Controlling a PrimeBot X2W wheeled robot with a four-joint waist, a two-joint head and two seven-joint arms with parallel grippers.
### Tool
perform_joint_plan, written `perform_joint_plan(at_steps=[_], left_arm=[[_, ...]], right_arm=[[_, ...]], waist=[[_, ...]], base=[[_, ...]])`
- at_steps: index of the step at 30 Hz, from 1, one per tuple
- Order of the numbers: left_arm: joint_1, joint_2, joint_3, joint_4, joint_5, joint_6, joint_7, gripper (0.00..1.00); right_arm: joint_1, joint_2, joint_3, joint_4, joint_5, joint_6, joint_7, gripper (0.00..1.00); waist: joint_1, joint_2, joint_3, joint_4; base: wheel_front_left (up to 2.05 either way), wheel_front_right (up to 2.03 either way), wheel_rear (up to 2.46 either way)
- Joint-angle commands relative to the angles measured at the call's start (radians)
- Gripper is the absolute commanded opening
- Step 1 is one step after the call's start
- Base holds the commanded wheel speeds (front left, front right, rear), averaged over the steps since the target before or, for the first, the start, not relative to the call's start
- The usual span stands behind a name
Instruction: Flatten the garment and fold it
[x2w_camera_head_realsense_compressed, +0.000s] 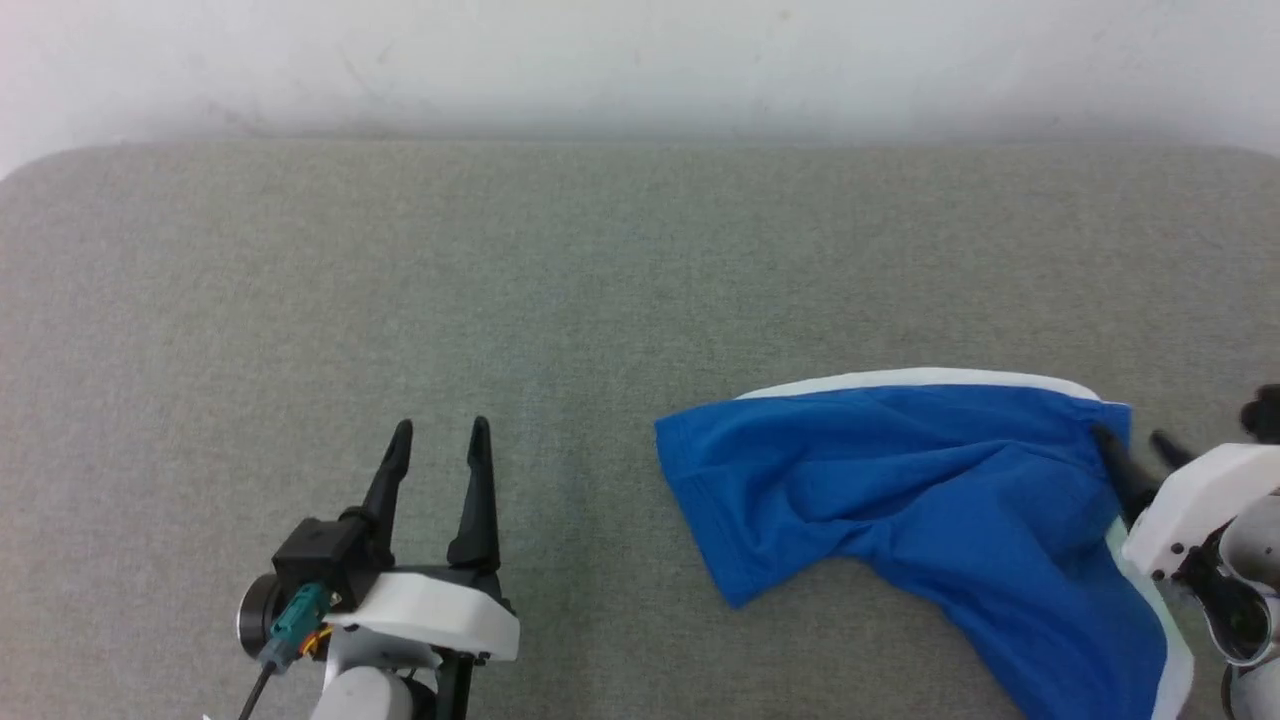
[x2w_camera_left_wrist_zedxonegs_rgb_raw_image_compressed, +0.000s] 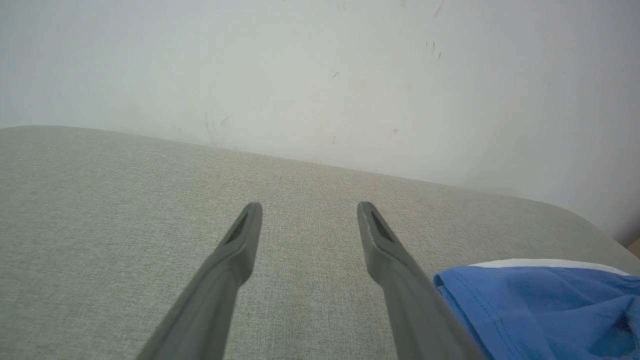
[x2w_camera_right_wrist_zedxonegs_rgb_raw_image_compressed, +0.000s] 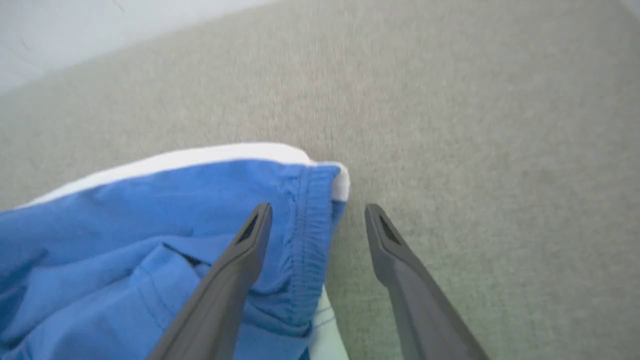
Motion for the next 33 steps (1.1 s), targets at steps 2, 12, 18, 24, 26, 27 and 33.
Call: perform_joint_plan(at_steps=[2,12,18,24,26,27,33], left_arm=[[0.014,0.008,0.008,0.011,0.004,-0.003,-0.004,1.00],[-0.036,0.029,0.013,0.028,-0.009,0.008,0.074,1.00],[-0.173,0.024,-0.041,0.082,-0.012,-0.030,0.194,1.00],[-0.376,0.005,-0.147,0.240,-0.026,-0.117,0.416,1.00],[-0.420,0.003,-0.175,0.313,-0.036,-0.138,0.502,1.00],[-0.441,0.002,-0.187,0.343,-0.040,-0.147,0.532,1.00],[-0.519,0.019,-0.258,0.519,-0.032,-0.174,0.663,1.00]], right_arm=[[0.032,0.033,-0.036,-0.063,-0.039,-0.001,-0.164,1.00],[0.220,0.160,-0.061,-0.337,-0.250,-0.001,-0.421,1.00],[0.298,0.209,-0.041,-0.504,-0.291,-0.001,-0.381,1.00],[0.327,0.215,0.003,-0.607,-0.294,-0.001,-0.319,1.00],[0.325,0.209,0.025,-0.608,-0.285,-0.001,-0.297,1.00],[0.323,0.208,0.030,-0.609,-0.281,-0.001,-0.295,1.00],[0.315,0.210,0.054,-0.588,-0.257,-0.001,-0.283,1.00]], waist=[[0.0000,-0.0001,-0.024,-0.019],[0.0000,-0.0001,-0.069,-0.045],[0.0000,-0.0001,-0.046,-0.071],[0.0000,-0.0001,0.012,-0.113],[0.0000,-0.0001,0.025,-0.135],[0.0000,-0.0001,0.033,-0.144],[0.0000,-0.0001,0.062,-0.190]], base=[[0.00,0.00,0.00],[0.00,0.00,0.00],[0.00,0.00,0.00],[0.00,0.00,0.00],[0.00,0.00,0.00],[0.00,0.00,0.00],[0.00,0.00,0.00]])
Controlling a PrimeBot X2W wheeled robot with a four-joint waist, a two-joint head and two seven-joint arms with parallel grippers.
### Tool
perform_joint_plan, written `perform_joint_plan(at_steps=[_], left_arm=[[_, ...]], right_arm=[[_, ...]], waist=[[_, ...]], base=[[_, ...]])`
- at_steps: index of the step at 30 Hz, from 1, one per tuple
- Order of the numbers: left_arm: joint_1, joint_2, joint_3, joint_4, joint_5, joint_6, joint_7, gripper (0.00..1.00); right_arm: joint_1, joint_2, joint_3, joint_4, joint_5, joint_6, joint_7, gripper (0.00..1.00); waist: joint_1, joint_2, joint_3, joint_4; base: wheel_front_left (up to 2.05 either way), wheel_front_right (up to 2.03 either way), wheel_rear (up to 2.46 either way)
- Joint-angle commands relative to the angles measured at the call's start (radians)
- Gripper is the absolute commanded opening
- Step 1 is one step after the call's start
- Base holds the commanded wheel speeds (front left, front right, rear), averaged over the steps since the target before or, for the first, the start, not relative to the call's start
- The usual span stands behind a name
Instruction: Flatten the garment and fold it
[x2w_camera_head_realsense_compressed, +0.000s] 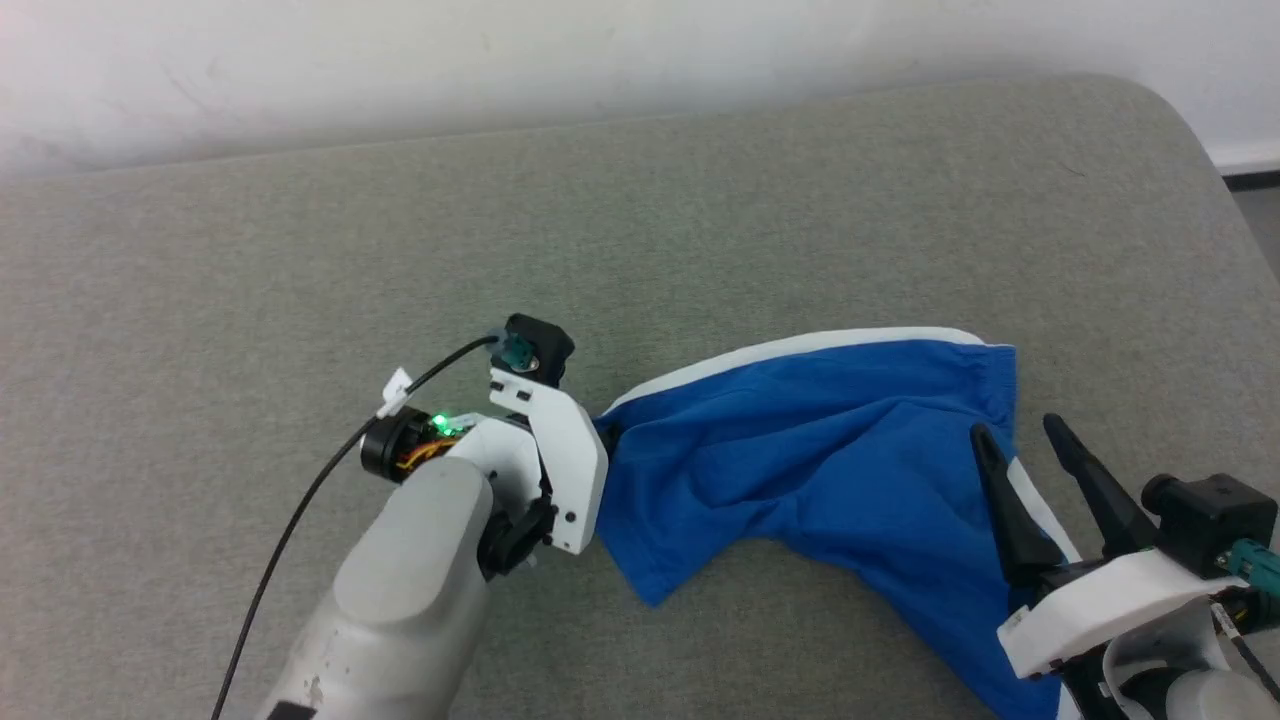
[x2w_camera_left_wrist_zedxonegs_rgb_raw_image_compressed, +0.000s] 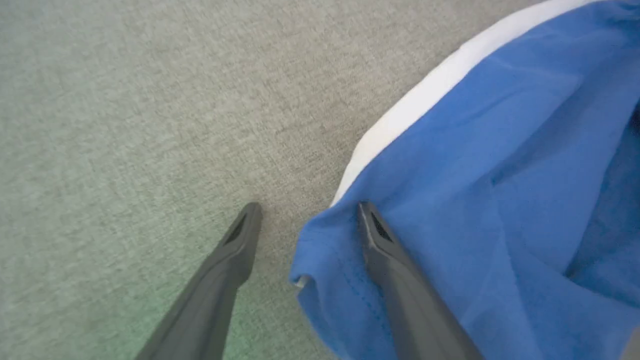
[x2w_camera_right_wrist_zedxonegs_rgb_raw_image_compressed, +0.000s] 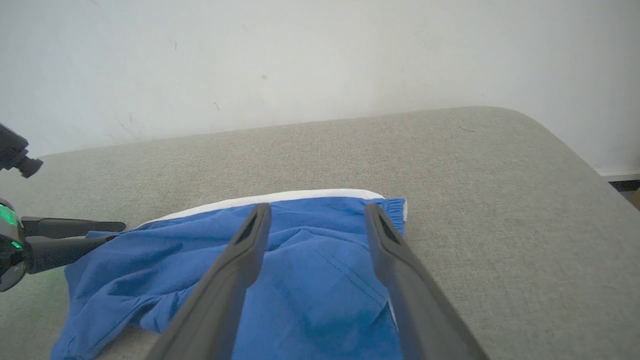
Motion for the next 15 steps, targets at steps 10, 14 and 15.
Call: perform_joint_plan(at_steps=[10,14,15], left_arm=[[0.011,0.015,-0.250,0.116,-0.023,-0.024,0.263,0.00],[0.017,0.074,-0.358,0.037,-0.089,-0.024,0.288,0.00],[0.012,0.092,-0.360,0.019,-0.089,-0.024,0.268,0.00]], right_arm=[[-0.006,0.008,-0.010,0.035,0.032,-0.001,0.000,1.00],[-0.015,0.007,-0.018,0.036,0.039,-0.001,0.006,1.00],[-0.017,0.005,-0.021,0.037,0.039,-0.001,0.009,1.00]], waist=[[-0.0001,-0.0001,0.020,-0.048],[-0.0001,-0.0001,0.007,-0.034],[-0.0001,-0.0001,0.004,-0.030]], base=[[0.00,0.00,0.00],[0.00,0.00,0.00],[0.00,0.00,0.00]])
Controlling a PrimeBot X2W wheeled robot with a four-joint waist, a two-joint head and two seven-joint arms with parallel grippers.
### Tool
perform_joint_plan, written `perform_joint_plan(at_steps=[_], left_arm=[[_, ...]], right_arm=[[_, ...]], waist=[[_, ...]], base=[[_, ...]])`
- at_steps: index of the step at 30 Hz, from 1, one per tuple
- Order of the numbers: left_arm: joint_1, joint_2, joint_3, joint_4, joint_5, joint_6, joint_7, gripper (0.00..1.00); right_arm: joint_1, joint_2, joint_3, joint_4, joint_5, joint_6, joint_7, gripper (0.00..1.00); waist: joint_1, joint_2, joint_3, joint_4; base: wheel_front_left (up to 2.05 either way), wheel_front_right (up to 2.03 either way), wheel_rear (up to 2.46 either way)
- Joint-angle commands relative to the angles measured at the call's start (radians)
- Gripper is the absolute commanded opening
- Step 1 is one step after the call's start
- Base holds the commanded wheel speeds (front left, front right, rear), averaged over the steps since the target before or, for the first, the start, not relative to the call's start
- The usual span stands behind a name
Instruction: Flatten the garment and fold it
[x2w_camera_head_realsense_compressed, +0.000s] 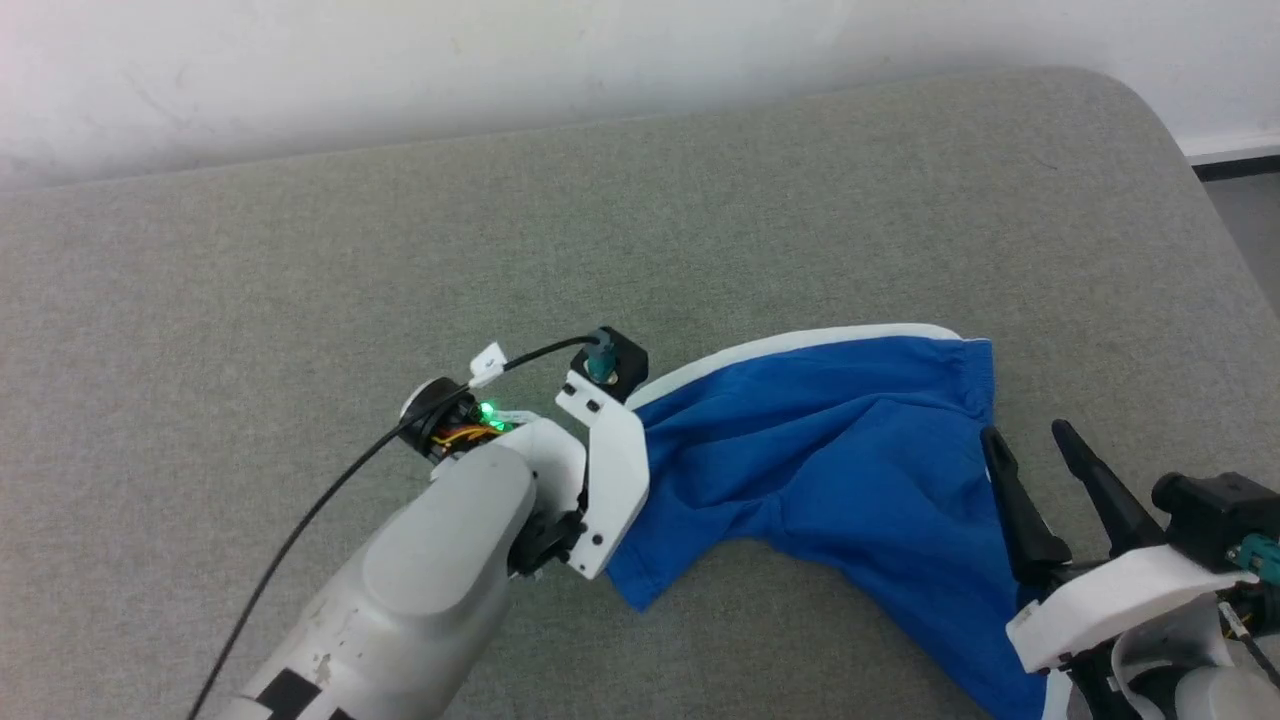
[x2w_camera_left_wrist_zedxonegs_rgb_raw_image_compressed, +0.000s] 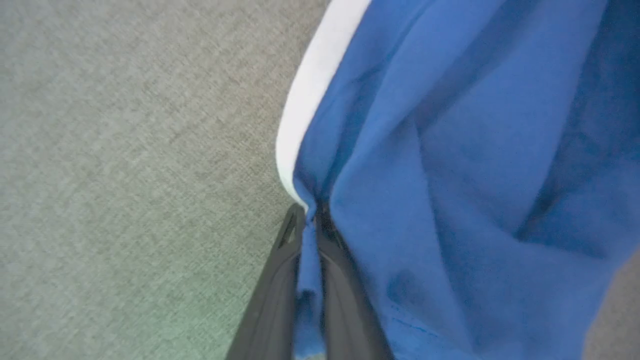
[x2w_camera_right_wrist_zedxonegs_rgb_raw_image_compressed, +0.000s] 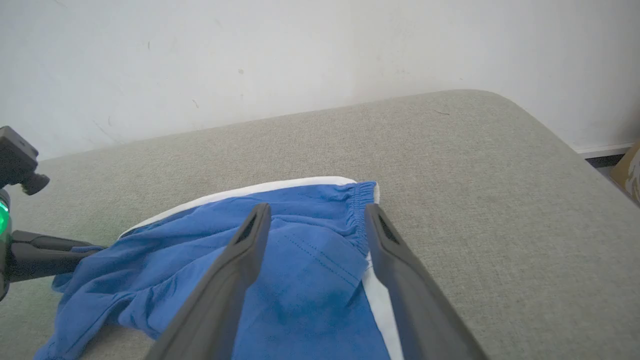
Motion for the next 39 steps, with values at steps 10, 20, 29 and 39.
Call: perform_joint_plan(at_steps=[10,20,29,39], left_arm=[[0.170,0.071,0.138,-0.160,-0.045,0.167,-0.278,0.00],[0.195,0.070,0.160,-0.352,-0.038,0.221,-0.352,0.00],[0.179,0.057,0.149,-0.381,-0.033,0.221,-0.381,0.00],[0.186,0.066,0.182,-0.372,-0.065,0.225,-0.420,0.00]], right_arm=[[-0.179,-0.090,-0.024,0.149,0.093,-0.001,0.143,1.00],[-0.530,-0.235,0.156,0.501,0.244,-0.001,0.419,1.00],[-0.700,-0.275,0.390,0.716,0.321,-0.001,0.634,1.00],[-0.747,-0.270,0.503,0.750,0.418,-0.001,0.642,0.00]], waist=[[0.0000,0.0000,-0.021,0.062],[0.0000,0.0000,0.053,0.157],[0.0000,0.0000,0.100,0.189],[0.0000,0.0000,0.057,0.170]], base=[[0.00,0.00,0.00],[0.00,0.00,0.00],[0.00,0.00,0.00],[0.00,0.00,0.00]])
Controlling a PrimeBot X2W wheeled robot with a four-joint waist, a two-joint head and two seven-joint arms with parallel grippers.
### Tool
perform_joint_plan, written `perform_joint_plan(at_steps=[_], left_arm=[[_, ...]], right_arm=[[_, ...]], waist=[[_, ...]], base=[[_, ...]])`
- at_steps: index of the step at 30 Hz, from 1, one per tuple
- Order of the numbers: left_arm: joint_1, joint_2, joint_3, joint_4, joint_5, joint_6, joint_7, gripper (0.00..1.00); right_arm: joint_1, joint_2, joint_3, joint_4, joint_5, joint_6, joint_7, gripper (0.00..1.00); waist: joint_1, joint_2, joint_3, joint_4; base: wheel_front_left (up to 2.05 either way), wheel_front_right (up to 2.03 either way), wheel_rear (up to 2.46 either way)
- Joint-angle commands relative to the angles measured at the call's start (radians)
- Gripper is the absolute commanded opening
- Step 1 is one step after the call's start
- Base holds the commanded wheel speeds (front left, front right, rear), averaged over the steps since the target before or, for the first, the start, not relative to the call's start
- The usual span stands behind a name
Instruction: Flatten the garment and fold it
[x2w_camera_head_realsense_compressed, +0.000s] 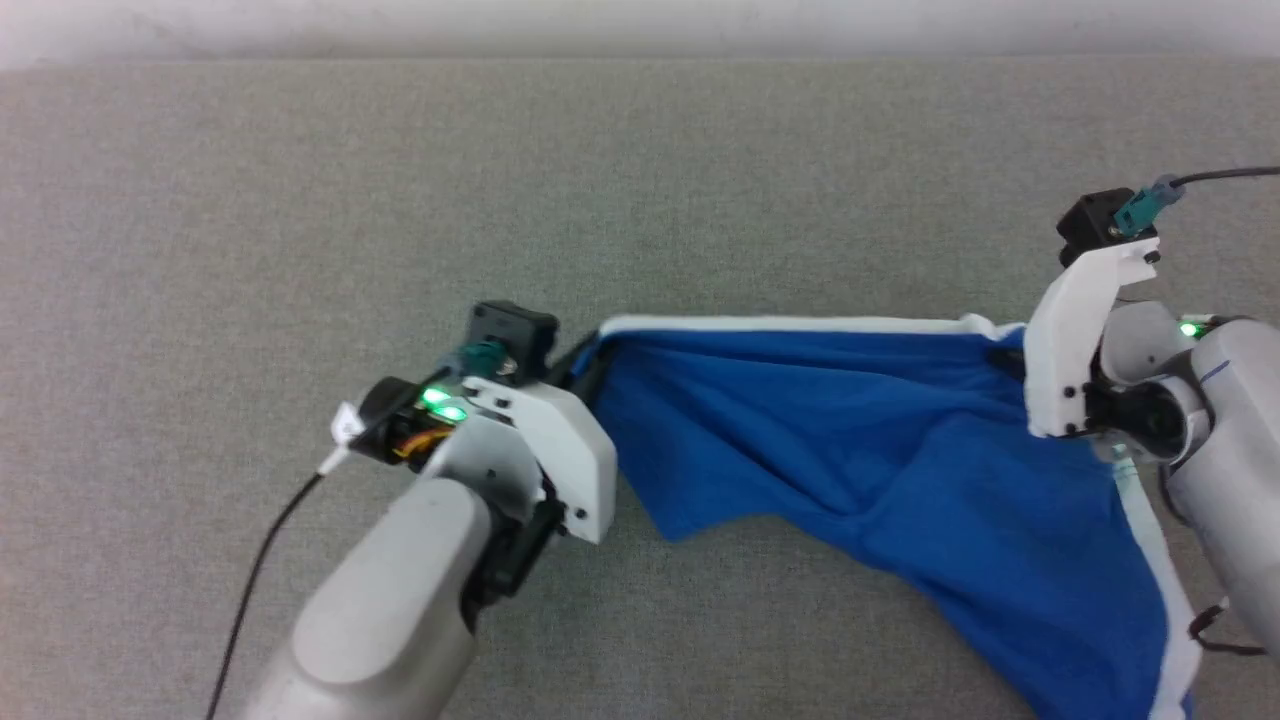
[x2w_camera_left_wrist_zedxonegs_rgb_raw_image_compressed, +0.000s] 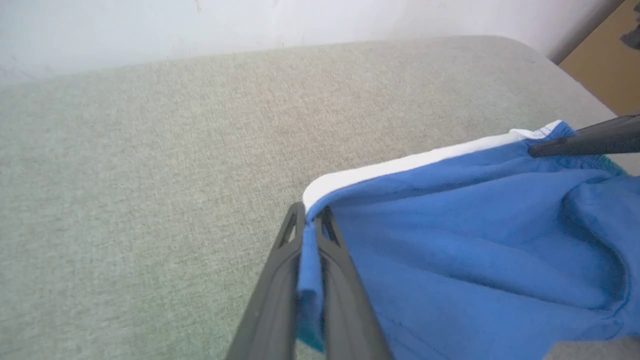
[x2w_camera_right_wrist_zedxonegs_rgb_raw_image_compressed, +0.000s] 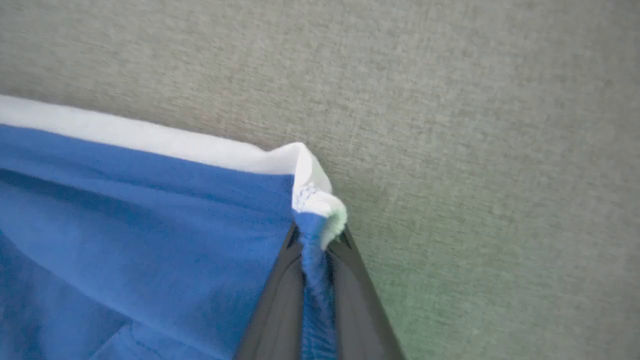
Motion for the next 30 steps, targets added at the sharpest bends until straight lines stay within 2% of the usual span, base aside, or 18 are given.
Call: perform_joint_plan(at_steps=[1,8,11,13,19,24,25,30], left_arm=[[-0.004,0.020,0.026,-0.010,-0.004,0.008,-0.023,0.00],[-0.146,0.105,0.115,-0.091,0.018,0.013,-0.057,0.00],[-0.216,0.116,0.134,-0.089,0.026,0.011,-0.052,0.00],[-0.342,0.123,0.153,-0.033,0.033,-0.010,-0.054,0.00],[-0.626,0.108,0.163,0.178,0.089,-0.033,-0.118,0.00],[-0.833,0.096,0.185,0.347,0.125,-0.025,-0.218,0.00],[-0.833,0.096,0.185,0.347,0.125,-0.025,-0.218,0.00],[-0.965,0.082,0.204,0.460,0.135,-0.019,-0.321,0.00]], right_arm=[[0.028,0.013,0.013,-0.026,0.028,0.000,-0.055,0.00],[-0.048,-0.080,-0.013,-0.268,0.043,0.000,-0.240,0.00],[-0.083,-0.096,-0.029,-0.319,0.039,0.000,-0.259,0.00],[-0.157,-0.096,-0.050,-0.352,0.023,0.000,-0.276,0.00],[-0.369,-0.054,-0.084,-0.279,-0.050,0.000,-0.359,0.00],[-0.549,-0.001,-0.102,-0.169,-0.117,0.000,-0.524,0.00],[-0.549,-0.001,-0.102,-0.169,-0.117,0.000,-0.524,0.00],[-0.668,0.038,-0.082,-0.083,-0.159,0.000,-0.704,0.00]], waist=[[-0.0001,0.0002,-0.031,-0.009],[-0.0001,0.0002,-0.078,-0.017],[-0.0001,0.0002,-0.075,-0.020],[-0.0001,0.0002,-0.059,-0.031],[-0.0001,0.0002,0.019,-0.056],[-0.0001,0.0002,0.084,-0.080],[-0.0001,0.0002,0.084,-0.080],[-0.0001,0.0002,0.130,-0.092]], base=[[0.00,0.00,0.00],[0.00,0.00,0.00],[0.00,0.00,0.00],[0.00,0.00,0.00],[0.00,0.00,0.00],[0.00,0.00,0.00],[0.00,0.00,0.00],[0.00,0.00,0.00]])
